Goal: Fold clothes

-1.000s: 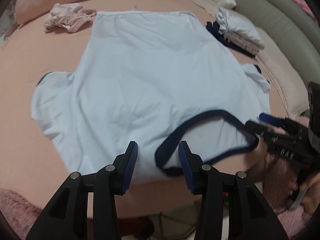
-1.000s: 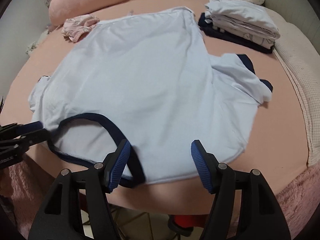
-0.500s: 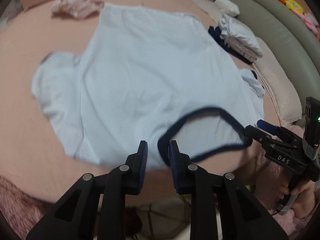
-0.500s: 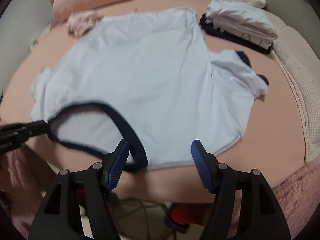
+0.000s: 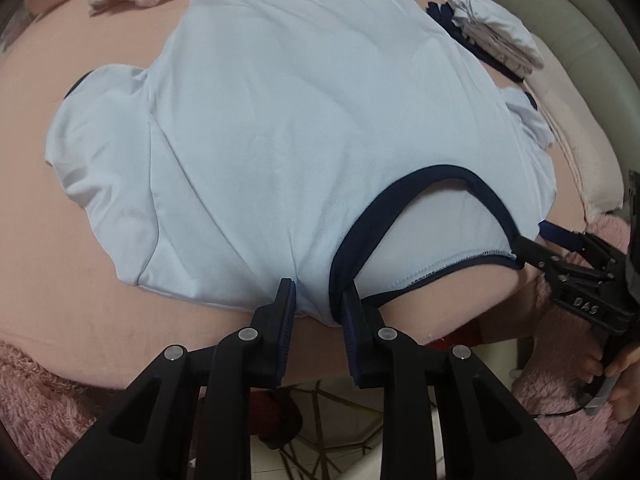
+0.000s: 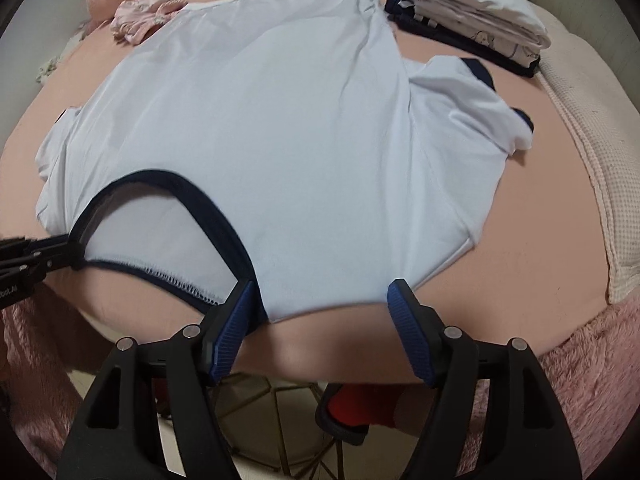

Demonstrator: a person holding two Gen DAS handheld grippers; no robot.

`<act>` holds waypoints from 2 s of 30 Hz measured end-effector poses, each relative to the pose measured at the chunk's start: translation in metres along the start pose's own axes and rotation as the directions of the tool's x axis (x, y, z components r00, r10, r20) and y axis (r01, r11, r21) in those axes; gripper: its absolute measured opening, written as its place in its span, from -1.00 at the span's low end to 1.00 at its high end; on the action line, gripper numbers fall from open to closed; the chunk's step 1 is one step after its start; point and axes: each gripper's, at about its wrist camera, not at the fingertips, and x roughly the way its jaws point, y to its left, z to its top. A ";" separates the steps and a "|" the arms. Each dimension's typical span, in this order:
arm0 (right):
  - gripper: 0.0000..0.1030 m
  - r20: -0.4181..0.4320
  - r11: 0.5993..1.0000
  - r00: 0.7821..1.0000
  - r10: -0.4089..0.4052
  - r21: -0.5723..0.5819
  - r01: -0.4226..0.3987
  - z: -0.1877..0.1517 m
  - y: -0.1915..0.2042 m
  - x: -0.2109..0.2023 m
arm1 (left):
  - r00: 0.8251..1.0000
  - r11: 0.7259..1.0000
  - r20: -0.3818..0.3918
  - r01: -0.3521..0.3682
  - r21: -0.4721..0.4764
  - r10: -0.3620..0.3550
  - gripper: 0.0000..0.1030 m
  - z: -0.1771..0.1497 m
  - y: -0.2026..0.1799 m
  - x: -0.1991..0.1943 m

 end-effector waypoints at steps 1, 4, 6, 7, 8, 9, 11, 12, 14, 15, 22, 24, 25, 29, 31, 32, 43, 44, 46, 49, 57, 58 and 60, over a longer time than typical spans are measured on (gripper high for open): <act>0.38 0.002 0.999 1.000 0.025 0.020 -0.025 0.000 -0.004 -0.001 | 1.000 1.000 0.008 0.005 0.004 -0.005 -0.51 0.001 -0.002 -0.003; 0.32 0.072 0.982 0.990 0.117 0.142 -0.126 0.002 -0.031 -0.012 | 0.992 0.996 0.095 0.084 -0.037 -0.080 -0.50 0.005 0.002 -0.017; 0.32 0.155 0.969 0.982 0.105 0.208 -0.137 0.006 -0.047 -0.023 | 0.994 0.997 0.093 0.066 -0.037 -0.062 -0.50 0.008 0.003 -0.013; 0.33 0.197 0.970 0.977 0.081 0.210 -0.123 0.010 -0.051 -0.027 | 0.994 0.998 0.093 0.056 -0.036 -0.053 -0.50 0.010 0.003 -0.011; 0.33 0.225 0.974 0.972 0.061 0.198 -0.107 0.014 -0.051 -0.029 | 0.995 0.998 0.092 0.047 -0.036 -0.044 -0.50 0.012 0.004 -0.009; 0.33 0.245 0.980 0.968 0.047 0.179 -0.092 0.020 -0.049 -0.029 | 0.995 0.999 0.091 0.038 -0.035 -0.035 -0.50 0.014 0.004 -0.006; 0.33 0.246 0.989 0.968 0.045 0.129 -0.079 0.033 -0.039 -0.021 | 0.996 0.999 0.089 0.020 -0.034 -0.017 -0.50 0.018 0.005 -0.002; 0.32 0.227 0.991 0.973 0.049 0.108 -0.075 0.038 -0.033 -0.013 | 0.996 0.999 0.088 0.011 -0.034 -0.008 -0.50 0.019 0.006 0.000; 0.27 0.150 0.996 0.987 0.048 0.074 -0.060 0.041 -0.020 0.006 | 0.996 0.999 0.086 -0.007 -0.033 0.010 -0.51 0.023 0.007 0.004; 0.27 0.106 0.998 0.994 0.025 0.059 -0.031 0.037 -0.015 0.013 | 0.996 0.999 0.086 -0.016 -0.033 0.019 -0.50 0.025 0.007 0.006; 0.27 0.046 1.000 0.999 -0.011 0.024 0.010 0.010 -0.006 0.007 | 1.000 0.999 0.004 0.019 -0.032 -0.019 -0.43 0.002 0.014 -0.004; 0.27 0.047 0.999 0.999 0.004 0.036 -0.006 0.007 -0.008 0.005 | 1.000 0.999 -0.005 0.028 -0.019 -0.028 -0.33 -0.001 0.012 -0.009; 0.27 0.051 0.999 0.999 0.008 0.039 -0.010 0.005 -0.008 0.004 | 0.999 0.998 0.003 0.052 -0.034 -0.052 -0.25 -0.003 0.015 -0.013; 0.27 0.068 0.998 0.998 0.016 0.061 -0.020 0.000 -0.009 -0.003 | 0.990 0.982 0.073 0.126 -0.140 -0.117 -0.25 -0.003 0.037 -0.031; 0.27 0.091 0.996 0.996 0.012 0.089 -0.020 -0.001 -0.011 -0.010 | 0.986 0.965 0.132 0.133 -0.227 -0.104 -0.25 0.000 0.059 -0.041; 0.26 0.110 0.995 0.994 0.011 0.099 -0.022 0.000 -0.011 -0.013 | 0.985 0.957 0.154 0.117 -0.264 -0.078 -0.25 0.001 0.070 -0.044; 0.26 0.143 0.960 0.963 0.226 -0.198 -0.196 0.026 0.088 -0.033 | 0.980 0.974 0.198 0.045 -0.220 -0.001 -0.25 0.006 0.069 -0.047; 0.26 0.125 0.945 0.964 0.233 -0.262 -0.194 0.029 0.106 -0.030 | 0.979 0.979 0.202 0.052 -0.196 -0.011 -0.25 0.006 0.065 -0.048; 0.25 0.087 0.922 0.970 0.226 -0.339 -0.184 0.033 0.131 -0.017 | 0.980 0.988 0.199 0.059 -0.140 -0.030 -0.25 0.006 0.056 -0.049; 0.25 0.024 0.911 0.980 0.198 -0.374 -0.175 0.040 0.149 0.009 | 0.987 0.995 0.159 0.033 -0.090 -0.018 -0.25 0.005 0.046 -0.039; 0.41 -0.047 0.828 0.961 0.274 -0.497 -0.260 0.022 0.160 0.020 | 0.996 0.997 0.089 0.030 -0.077 -0.023 -0.25 0.010 0.049 -0.018; 0.41 -0.048 0.815 0.959 0.278 -0.517 -0.262 0.017 0.161 0.019 | 0.995 0.996 0.092 0.034 -0.078 -0.027 -0.25 0.009 0.050 -0.019; 0.41 -0.051 0.801 0.954 0.297 -0.531 -0.277 0.011 0.160 0.015 | 0.993 0.995 0.113 0.049 -0.087 -0.039 -0.25 0.007 0.053 -0.024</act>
